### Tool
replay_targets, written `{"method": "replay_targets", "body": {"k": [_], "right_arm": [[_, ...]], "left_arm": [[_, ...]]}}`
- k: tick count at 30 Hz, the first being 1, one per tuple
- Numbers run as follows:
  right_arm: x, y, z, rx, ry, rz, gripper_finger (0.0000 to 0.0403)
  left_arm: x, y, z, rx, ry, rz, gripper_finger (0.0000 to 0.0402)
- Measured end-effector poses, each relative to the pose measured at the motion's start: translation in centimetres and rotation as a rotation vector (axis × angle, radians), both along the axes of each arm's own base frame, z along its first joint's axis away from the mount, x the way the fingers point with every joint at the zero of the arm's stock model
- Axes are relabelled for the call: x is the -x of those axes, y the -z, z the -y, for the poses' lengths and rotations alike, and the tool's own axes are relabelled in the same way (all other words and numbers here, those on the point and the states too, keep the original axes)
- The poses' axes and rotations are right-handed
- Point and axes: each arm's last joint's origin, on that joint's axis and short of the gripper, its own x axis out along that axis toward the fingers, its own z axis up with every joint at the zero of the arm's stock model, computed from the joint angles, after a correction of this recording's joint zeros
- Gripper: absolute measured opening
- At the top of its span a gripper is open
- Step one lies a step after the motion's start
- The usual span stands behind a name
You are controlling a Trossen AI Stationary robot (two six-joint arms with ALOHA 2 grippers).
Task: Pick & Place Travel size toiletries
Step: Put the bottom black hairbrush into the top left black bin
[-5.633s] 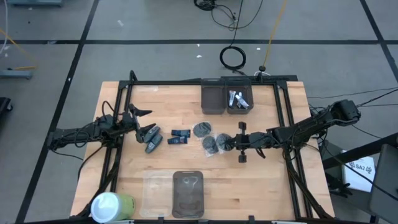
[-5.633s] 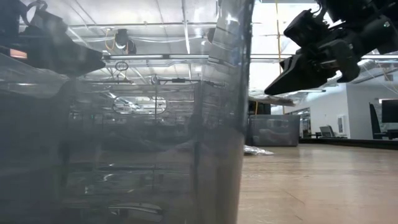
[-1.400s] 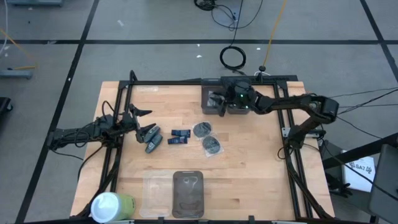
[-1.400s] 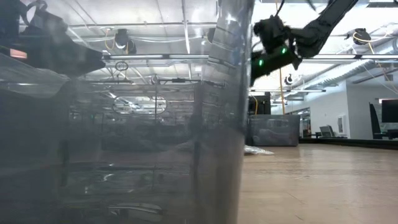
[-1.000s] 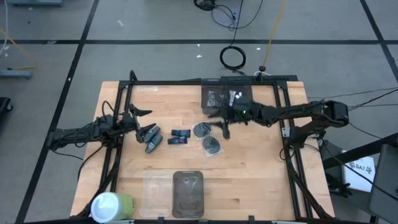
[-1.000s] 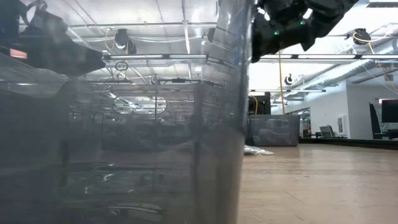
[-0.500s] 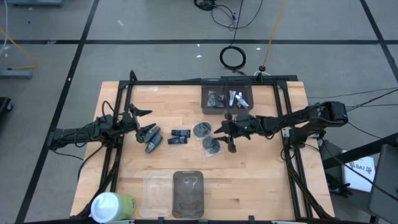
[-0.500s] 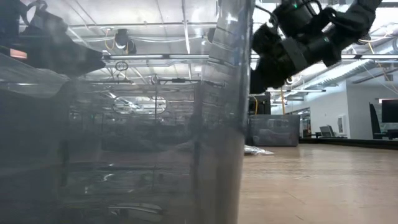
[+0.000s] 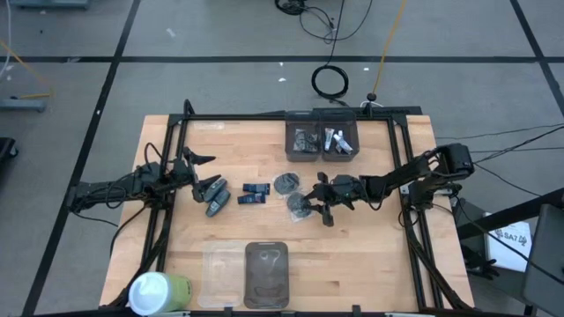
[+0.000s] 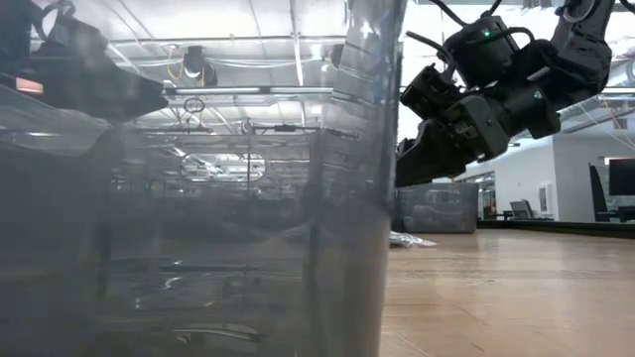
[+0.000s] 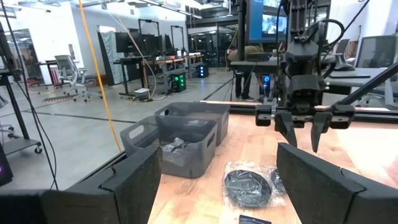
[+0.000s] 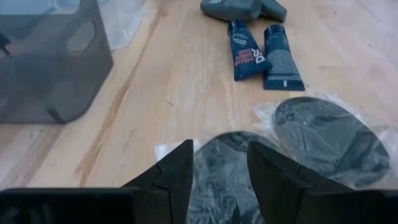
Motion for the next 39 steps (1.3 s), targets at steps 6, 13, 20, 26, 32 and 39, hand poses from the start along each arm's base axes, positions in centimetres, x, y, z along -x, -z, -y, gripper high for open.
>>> {"method": "replay_targets", "body": {"k": [6, 13, 20, 26, 32, 39], "right_arm": [[-1.3, -1.0, 0.0, 0.012, -0.006, -0.010, 0.0174], [-3.2, -2.3, 0.2, 0.070, -0.033, -0.175, 0.0200], [-3.7, -0.1, 1.4, 0.064, 0.000, -0.267, 0.0198], [-3.9, 1.5, 1.5, 0.057, -0.001, -0.314, 0.0201], [-3.7, 2.2, 1.5, 0.057, -0.005, -0.359, 0.0191], [-3.5, 2.4, 1.5, 0.056, -0.007, -0.394, 0.0167]], "left_arm": [[0.0, 0.0, 0.0, 0.000, 0.001, 0.000, 0.0310], [0.0, 0.0, 0.0, 0.000, 0.001, 0.000, 0.0310], [0.0, 0.0, 0.0, 0.000, 0.002, 0.000, 0.0310], [0.0, 0.0, 0.0, 0.000, 0.002, 0.000, 0.0310], [0.0, 0.0, 0.0, 0.000, 0.002, 0.000, 0.0310], [0.0, 0.0, 0.0, 0.000, 0.002, 0.000, 0.0310]]}}
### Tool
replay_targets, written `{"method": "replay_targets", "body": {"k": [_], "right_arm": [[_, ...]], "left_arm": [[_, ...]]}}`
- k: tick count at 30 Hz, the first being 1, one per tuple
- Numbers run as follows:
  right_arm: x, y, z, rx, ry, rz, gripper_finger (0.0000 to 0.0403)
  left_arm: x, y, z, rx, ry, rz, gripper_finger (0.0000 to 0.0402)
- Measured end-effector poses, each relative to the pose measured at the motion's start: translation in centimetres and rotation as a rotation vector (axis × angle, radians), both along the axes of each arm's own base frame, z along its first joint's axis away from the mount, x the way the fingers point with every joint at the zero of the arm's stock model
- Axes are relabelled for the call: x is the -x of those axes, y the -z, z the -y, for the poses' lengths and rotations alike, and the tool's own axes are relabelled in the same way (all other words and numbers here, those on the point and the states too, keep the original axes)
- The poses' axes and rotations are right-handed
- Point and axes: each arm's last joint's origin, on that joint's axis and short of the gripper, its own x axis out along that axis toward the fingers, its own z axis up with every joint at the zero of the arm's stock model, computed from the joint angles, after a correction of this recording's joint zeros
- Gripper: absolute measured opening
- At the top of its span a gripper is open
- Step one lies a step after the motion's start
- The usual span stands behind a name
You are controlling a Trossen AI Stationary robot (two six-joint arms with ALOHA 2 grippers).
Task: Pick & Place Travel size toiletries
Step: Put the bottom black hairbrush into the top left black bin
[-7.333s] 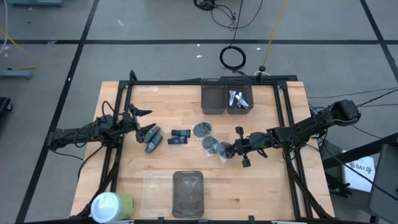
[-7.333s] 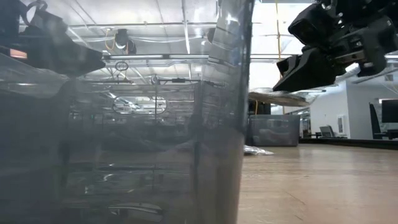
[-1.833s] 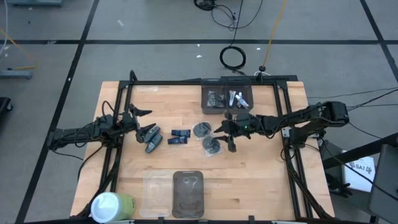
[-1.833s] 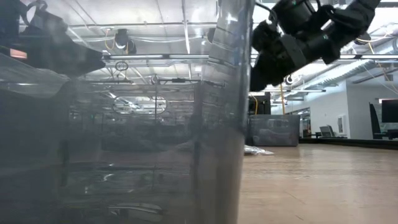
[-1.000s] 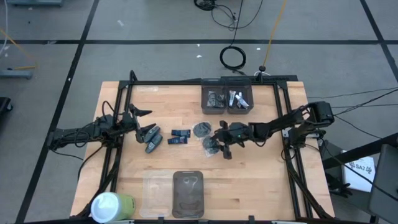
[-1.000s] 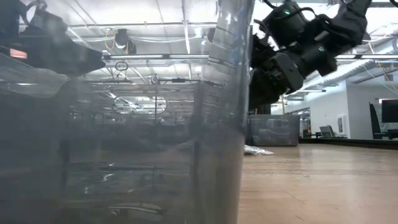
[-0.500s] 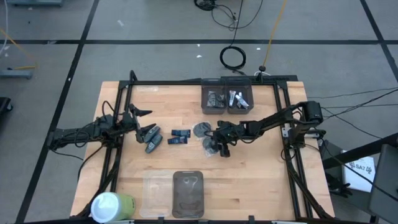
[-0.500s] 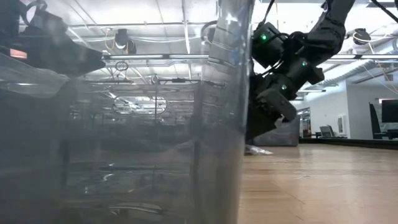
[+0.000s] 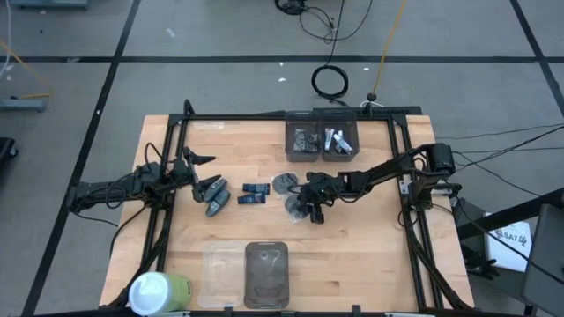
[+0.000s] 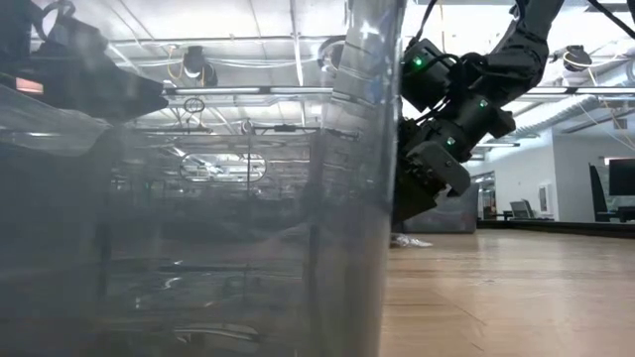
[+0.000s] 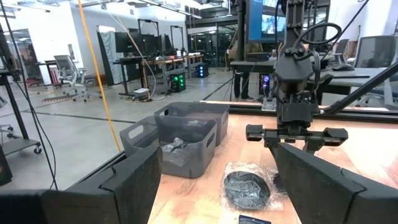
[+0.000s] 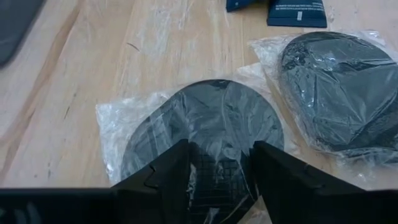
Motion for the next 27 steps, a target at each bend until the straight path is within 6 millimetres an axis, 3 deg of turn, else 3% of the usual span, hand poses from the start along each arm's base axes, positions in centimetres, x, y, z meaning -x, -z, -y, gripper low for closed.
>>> {"method": "replay_targets", "body": {"k": [27], "right_arm": [[0.08, 0.16, 0.00, 0.002, 0.001, -0.006, 0.0053]], "left_arm": [[0.00, 0.00, 0.00, 0.000, 0.000, 0.000, 0.0310]]}}
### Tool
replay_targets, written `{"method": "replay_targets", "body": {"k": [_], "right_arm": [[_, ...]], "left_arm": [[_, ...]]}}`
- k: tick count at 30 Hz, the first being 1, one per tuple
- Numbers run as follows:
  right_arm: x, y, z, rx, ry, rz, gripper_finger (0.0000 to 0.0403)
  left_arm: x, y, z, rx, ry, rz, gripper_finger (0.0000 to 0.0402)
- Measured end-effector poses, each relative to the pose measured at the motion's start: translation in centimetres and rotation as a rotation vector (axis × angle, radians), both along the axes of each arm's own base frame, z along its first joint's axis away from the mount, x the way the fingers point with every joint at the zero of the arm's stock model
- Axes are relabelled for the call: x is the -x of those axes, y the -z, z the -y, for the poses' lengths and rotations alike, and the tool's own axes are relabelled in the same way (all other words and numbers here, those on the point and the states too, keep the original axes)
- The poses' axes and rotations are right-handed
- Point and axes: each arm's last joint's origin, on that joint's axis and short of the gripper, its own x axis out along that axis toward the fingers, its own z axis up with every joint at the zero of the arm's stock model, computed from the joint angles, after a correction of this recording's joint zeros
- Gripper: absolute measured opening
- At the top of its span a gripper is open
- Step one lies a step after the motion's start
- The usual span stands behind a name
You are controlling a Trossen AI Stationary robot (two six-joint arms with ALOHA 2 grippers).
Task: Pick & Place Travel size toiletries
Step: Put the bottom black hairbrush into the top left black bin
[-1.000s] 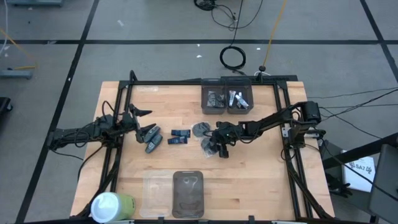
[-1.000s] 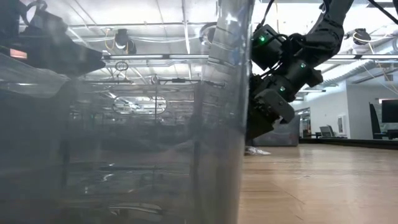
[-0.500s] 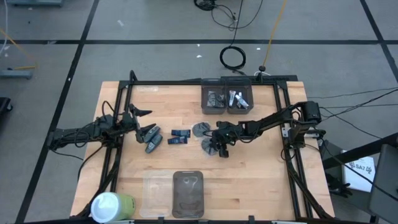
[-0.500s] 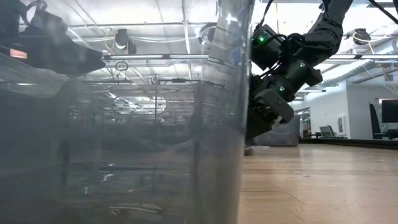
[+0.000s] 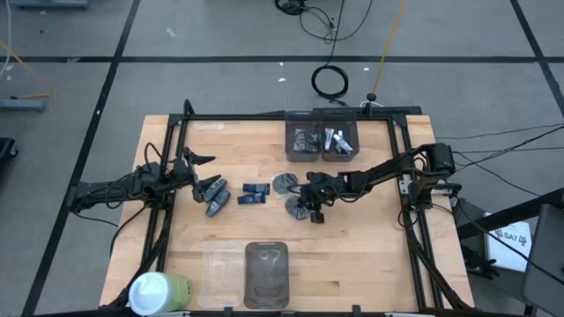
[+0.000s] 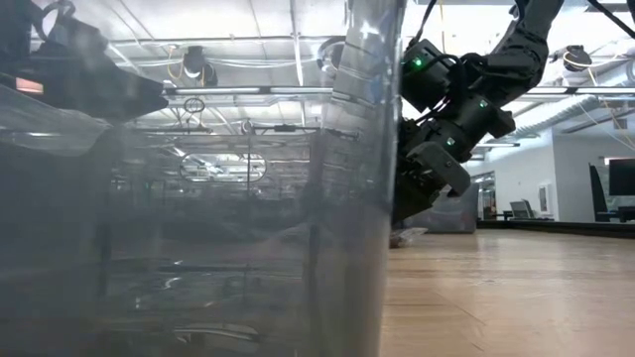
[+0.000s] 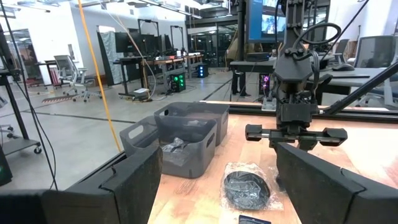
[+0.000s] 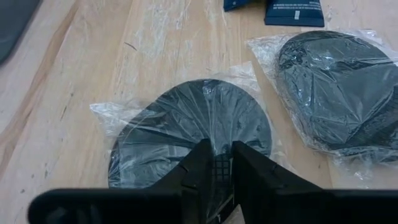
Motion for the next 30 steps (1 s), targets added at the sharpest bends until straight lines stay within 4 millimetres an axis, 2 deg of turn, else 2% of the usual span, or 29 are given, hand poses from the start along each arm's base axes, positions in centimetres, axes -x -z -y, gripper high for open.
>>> {"method": "replay_targets", "body": {"k": [12, 30], "right_arm": [[-0.02, 0.01, 0.00, 0.001, -0.003, 0.003, 0.0003], [-0.01, 0.01, 0.00, 0.005, -0.005, 0.003, 0.0001]], "left_arm": [[0.00, 0.00, 0.00, 0.000, 0.000, 0.000, 0.0310], [0.00, 0.00, 0.00, 0.000, 0.000, 0.000, 0.0310]]}}
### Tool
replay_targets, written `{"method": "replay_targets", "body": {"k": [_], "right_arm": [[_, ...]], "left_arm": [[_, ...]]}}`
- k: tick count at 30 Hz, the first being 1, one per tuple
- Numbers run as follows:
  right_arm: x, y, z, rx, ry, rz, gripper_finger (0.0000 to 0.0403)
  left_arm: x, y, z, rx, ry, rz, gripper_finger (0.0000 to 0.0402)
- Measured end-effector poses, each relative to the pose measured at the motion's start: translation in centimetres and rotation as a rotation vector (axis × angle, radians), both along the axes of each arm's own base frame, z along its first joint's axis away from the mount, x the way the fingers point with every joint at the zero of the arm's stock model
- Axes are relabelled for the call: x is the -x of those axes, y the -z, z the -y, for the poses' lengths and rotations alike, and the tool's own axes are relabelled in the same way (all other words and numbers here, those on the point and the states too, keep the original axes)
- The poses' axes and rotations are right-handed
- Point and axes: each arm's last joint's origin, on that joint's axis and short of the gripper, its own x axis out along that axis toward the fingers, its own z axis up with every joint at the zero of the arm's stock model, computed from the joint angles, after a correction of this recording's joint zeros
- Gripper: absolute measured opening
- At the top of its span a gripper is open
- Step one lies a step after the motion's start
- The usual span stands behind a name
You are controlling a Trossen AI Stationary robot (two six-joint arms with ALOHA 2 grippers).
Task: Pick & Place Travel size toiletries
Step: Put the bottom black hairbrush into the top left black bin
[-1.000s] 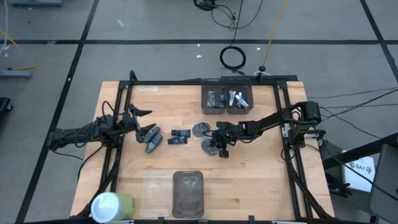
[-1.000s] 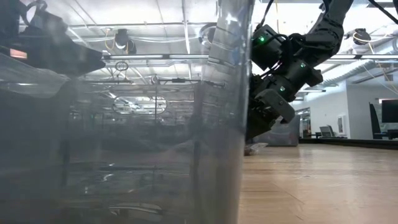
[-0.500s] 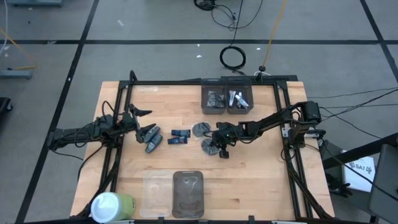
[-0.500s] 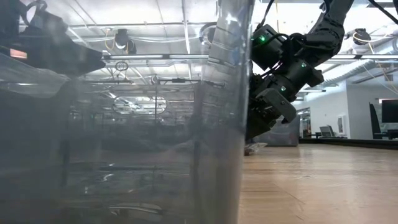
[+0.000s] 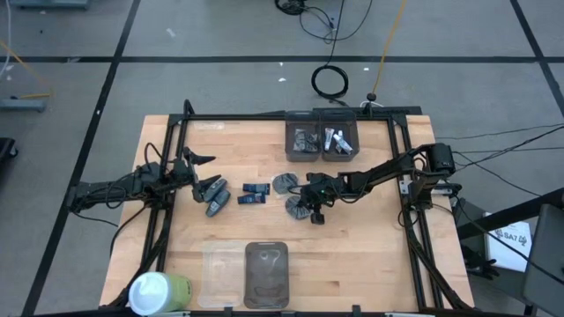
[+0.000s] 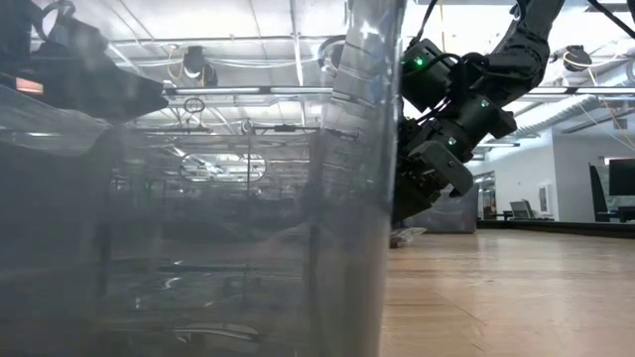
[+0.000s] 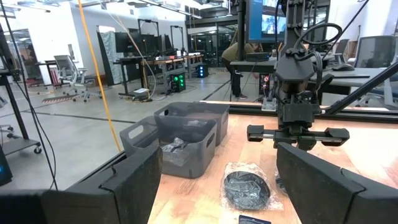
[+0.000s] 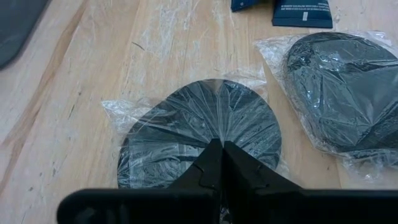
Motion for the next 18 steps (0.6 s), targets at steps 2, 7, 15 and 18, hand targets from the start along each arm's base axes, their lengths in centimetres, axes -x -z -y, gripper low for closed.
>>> {"method": "replay_targets", "body": {"k": [2, 7, 15, 18], "right_arm": [[0.00, 0.00, 0.00, 0.000, 0.000, 0.000, 0.0001], [0.00, 0.00, 0.00, 0.000, 0.000, 0.000, 0.0000], [0.02, -0.18, 0.00, 0.000, 0.000, 0.005, 0.0000], [0.23, -0.70, -0.01, 0.000, 0.000, 0.006, 0.0000]], "left_arm": [[0.00, 0.00, 0.00, 0.000, 0.000, 0.000, 0.0310], [0.00, 0.00, 0.00, 0.000, 0.000, 0.000, 0.0310], [0.00, 0.00, 0.00, 0.000, 0.000, 0.000, 0.0310], [0.00, 0.00, 0.00, 0.000, 0.000, 0.000, 0.0310]]}}
